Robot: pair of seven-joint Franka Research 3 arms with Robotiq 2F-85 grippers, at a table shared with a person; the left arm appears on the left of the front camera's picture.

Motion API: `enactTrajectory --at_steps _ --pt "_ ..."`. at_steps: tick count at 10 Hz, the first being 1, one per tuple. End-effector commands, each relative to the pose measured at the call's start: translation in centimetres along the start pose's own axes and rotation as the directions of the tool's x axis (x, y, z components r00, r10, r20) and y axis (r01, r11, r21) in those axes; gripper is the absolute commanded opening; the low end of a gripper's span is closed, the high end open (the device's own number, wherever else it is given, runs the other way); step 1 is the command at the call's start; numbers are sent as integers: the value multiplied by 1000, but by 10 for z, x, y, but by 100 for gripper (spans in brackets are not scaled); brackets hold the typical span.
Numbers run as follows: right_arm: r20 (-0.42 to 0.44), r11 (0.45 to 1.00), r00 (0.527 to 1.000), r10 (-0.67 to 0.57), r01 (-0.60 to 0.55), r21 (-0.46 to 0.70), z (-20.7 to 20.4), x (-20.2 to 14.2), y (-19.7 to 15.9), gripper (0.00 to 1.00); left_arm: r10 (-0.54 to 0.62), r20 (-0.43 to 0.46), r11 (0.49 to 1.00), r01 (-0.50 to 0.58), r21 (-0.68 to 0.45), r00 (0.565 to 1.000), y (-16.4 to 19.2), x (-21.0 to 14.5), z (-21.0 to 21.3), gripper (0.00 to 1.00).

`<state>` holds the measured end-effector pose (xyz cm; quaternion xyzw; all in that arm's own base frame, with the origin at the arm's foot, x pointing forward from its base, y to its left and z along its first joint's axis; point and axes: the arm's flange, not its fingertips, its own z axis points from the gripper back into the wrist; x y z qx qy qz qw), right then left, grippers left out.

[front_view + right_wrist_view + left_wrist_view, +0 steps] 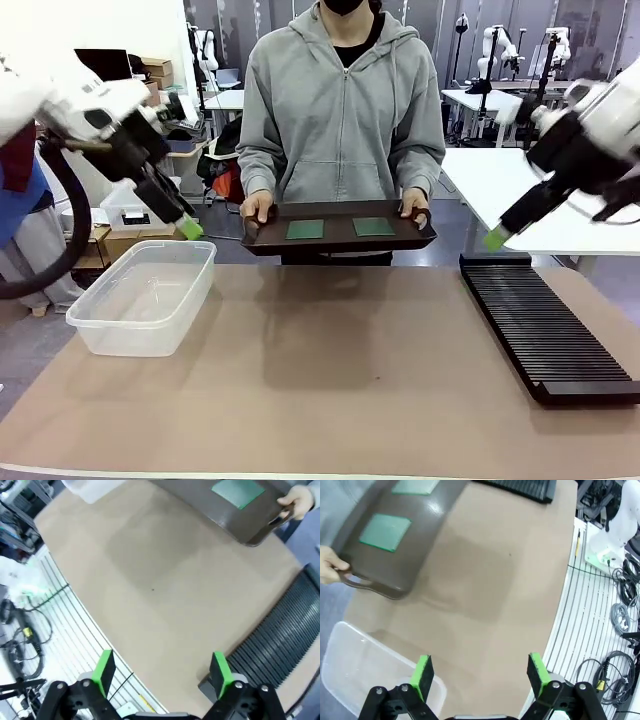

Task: Sort PCBs into racks and boxes based on the side picked up.
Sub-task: Pick up the Blank PCB handed by the Human.

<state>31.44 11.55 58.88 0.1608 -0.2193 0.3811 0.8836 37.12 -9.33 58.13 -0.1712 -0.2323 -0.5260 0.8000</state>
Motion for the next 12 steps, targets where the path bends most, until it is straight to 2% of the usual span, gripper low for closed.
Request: enactTrajectory --at_steps 1,2,3,7,8,9,10,11,12 --pt "30 1000 1000 7 -8 18 31 -5 -18 100 -32 6 998 31 57 999 8 -8 7 100" --pt "47 1000 999 -11 12 -6 40 -12 -22 100 -49 -16 994 50 98 999 -2 -9 5 100" --pt "22 1000 1000 2 -2 -3 25 -1 -10 100 -8 10 1000 8 29 1000 7 -2 12 100" --pt "11 1000 1000 -2 2 -20 33 -2 -11 100 -18 -2 998 18 53 1000 5 -1 13 100" --pt "38 997 996 -77 77 11 64 13 -13 100 -135 -67 990 138 41 989 -3 15 47 100" --pt "10 995 997 -82 82 62 88 23 -29 100 -212 -53 977 212 -16 976 -1 26 67 100" --pt "-3 992 996 -86 86 89 110 31 -37 100 -260 -71 965 257 -47 963 7 30 84 100" --pt "-52 991 997 -61 67 119 130 36 -40 100 -288 -65 956 283 -81 955 16 33 99 100" --pt "-79 989 996 -36 47 142 153 42 -48 100 -269 -45 962 266 -56 962 24 36 113 100"
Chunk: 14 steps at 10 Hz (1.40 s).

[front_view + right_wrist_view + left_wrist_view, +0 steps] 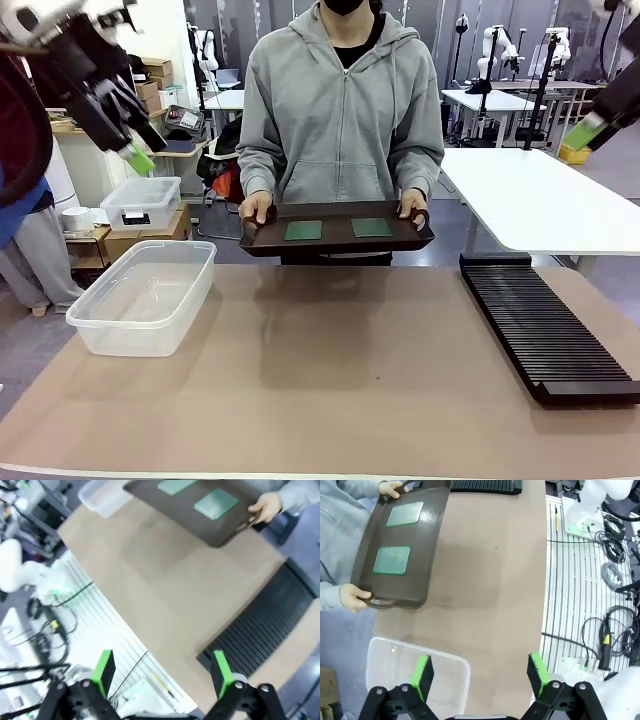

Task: Sort PCBs into racks and boxes based on the side picked up.
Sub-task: Pick up the Blank PCB handed by the Human.

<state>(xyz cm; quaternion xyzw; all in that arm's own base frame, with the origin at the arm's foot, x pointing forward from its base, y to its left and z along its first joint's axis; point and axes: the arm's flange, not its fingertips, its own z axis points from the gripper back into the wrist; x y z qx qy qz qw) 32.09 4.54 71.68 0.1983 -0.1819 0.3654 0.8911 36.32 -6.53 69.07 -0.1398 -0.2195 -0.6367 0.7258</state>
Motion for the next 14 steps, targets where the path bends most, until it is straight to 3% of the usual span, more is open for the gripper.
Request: enactTrajectory --at_steps 1,3,5,7,9,10,11,12,14 --pt "-3 996 1000 23 -23 84 37 18 -16 100 -9 24 999 8 36 1000 29 -13 25 100" --pt "91 998 995 44 -47 30 74 12 -30 100 111 37 974 -116 192 993 27 -21 53 100" --pt "153 996 984 86 -83 -23 104 0 -33 100 197 121 935 -223 275 973 19 -35 81 100" --pt "184 950 936 299 -275 -145 125 -19 -39 100 239 210 916 -292 276 948 13 -46 96 100" --pt "185 913 898 399 -370 -173 138 -38 -47 100 274 234 898 -336 285 933 8 -51 98 100" --pt "209 903 881 423 -392 -176 139 -49 -57 100 295 229 893 -353 279 928 8 -56 92 100" --pt "275 932 899 340 -282 -228 127 -47 -69 100 275 197 907 -322 271 941 12 -56 79 100" --pt "174 915 902 395 -368 -167 148 -37 -44 100 270 198 905 -319 282 942 11 -50 106 100" --pt "174 915 902 395 -368 -167 148 -37 -44 100 270 198 905 -319 282 942 11 -50 106 100"
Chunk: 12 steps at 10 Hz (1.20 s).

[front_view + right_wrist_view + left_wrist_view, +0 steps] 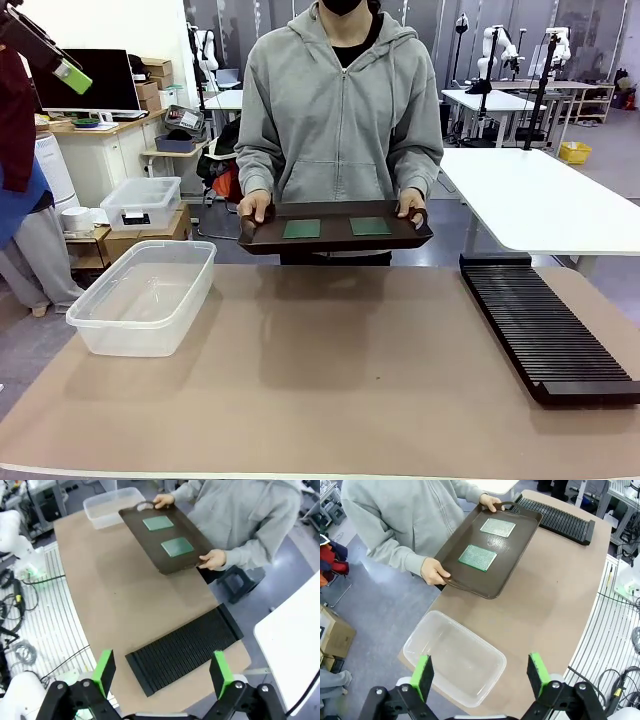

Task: Sort PCBs into racks and boxes based on the side picked up.
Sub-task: Pick up the Blank PCB handed by the Human.

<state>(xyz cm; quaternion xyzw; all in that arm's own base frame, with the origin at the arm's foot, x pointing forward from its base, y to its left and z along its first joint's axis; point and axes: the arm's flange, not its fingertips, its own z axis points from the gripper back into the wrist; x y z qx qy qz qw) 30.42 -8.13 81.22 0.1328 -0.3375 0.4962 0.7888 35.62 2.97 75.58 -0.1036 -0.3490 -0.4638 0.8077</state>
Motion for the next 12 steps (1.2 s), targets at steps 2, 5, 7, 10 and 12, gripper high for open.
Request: enactTrajectory --at_steps 2,5,7,10,12 --pt "-8 1000 1000 -2 3 14 2 5 4 100 -1 1 1000 1 -2 1000 0 1 4 100" --pt "-8 1000 1000 -2 3 14 2 5 4 100 29 6 999 -29 25 1000 -1 3 7 100" --pt "-8 1000 1000 -2 3 14 2 5 4 100 81 -3 996 -81 39 997 -5 6 11 100" --pt "-8 1000 1000 -2 3 14 2 5 4 100 166 -13 984 -164 67 986 -11 10 18 100" --pt "-8 1000 1000 -2 3 14 2 5 4 100 178 -29 981 -176 79 984 -17 10 22 100"
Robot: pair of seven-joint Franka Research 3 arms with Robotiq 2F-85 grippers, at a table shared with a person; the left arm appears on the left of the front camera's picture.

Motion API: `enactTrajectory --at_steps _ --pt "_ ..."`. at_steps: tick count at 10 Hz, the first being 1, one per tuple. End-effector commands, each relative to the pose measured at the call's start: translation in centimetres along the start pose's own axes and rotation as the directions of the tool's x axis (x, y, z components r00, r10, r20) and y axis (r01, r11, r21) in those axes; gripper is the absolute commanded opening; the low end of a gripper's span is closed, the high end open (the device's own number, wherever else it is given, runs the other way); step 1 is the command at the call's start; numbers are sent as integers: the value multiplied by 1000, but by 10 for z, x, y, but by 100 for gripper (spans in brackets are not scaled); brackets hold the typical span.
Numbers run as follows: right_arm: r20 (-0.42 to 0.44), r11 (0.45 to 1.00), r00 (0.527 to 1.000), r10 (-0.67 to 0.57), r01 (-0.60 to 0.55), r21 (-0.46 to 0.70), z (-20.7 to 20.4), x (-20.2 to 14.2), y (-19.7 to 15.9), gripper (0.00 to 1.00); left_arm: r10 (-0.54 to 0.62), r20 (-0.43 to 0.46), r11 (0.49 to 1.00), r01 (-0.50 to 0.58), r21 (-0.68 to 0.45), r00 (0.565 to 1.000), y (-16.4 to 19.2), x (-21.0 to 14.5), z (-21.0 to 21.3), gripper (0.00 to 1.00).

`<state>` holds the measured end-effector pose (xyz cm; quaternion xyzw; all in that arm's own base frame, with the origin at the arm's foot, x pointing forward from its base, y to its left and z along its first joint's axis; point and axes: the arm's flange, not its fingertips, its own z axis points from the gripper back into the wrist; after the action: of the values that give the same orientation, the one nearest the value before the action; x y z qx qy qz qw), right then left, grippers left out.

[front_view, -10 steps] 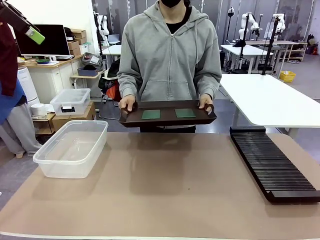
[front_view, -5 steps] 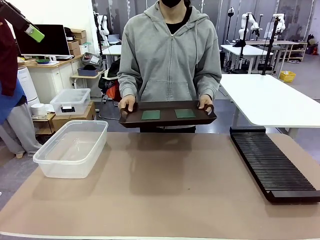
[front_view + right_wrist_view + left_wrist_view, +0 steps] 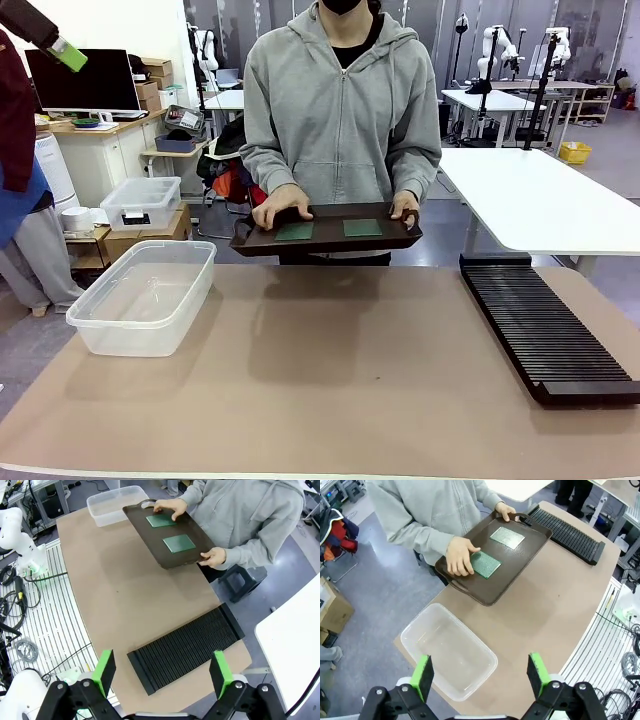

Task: Sort PCBs into racks and boxes based on the side picked up.
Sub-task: Pick up the Blank PCB handed by the Human.

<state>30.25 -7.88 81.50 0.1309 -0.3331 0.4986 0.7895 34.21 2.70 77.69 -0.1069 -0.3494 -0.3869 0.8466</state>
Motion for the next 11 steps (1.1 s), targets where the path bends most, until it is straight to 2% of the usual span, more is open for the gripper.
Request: enactTrajectory --at_steps 1,6,11 --pt "2 1000 1000 -6 6 11 0 2 1 100 22 -40 999 -21 23 999 -8 -3 4 100" --pt "2 1000 1000 -6 6 11 0 2 1 100 81 -59 990 -74 122 995 -9 -16 23 100" --pt "-1 1000 1000 -1 1 0 0 0 0 100 56 -50 993 -51 108 997 -7 -11 28 100"
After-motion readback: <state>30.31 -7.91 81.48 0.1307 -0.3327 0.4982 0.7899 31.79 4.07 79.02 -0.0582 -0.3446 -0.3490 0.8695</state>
